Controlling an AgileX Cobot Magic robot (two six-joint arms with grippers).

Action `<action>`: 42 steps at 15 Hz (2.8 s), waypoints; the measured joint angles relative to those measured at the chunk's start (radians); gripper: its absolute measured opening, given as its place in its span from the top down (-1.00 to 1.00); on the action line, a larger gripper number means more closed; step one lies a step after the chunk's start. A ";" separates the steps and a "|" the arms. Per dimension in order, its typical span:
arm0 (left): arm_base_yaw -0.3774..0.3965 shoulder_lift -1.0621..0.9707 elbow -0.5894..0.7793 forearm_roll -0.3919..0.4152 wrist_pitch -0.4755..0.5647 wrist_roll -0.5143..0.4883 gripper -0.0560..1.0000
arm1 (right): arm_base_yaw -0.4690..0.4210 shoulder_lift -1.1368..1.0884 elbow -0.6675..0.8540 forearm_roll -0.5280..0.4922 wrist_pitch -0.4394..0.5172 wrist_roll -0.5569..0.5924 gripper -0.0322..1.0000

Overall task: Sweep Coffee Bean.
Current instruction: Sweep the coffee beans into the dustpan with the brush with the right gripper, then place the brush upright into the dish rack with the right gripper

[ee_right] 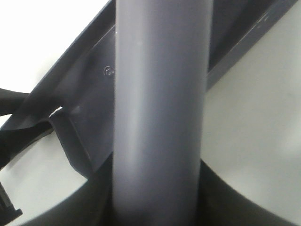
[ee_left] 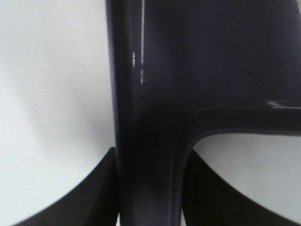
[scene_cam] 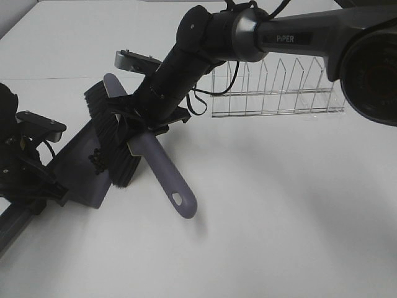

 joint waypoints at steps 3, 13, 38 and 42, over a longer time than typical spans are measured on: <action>0.000 0.000 0.000 0.000 0.000 0.000 0.26 | 0.000 -0.037 -0.011 -0.053 0.018 0.000 0.26; 0.000 0.004 -0.003 -0.009 0.049 0.000 0.26 | 0.006 -0.080 -0.014 -0.629 0.262 0.293 0.26; 0.000 0.008 -0.004 -0.021 0.055 0.000 0.26 | 0.082 0.024 -0.021 -0.040 -0.320 0.075 0.26; 0.000 0.008 -0.004 -0.023 0.055 0.000 0.26 | 0.082 -0.054 -0.016 -0.073 -0.334 0.034 0.26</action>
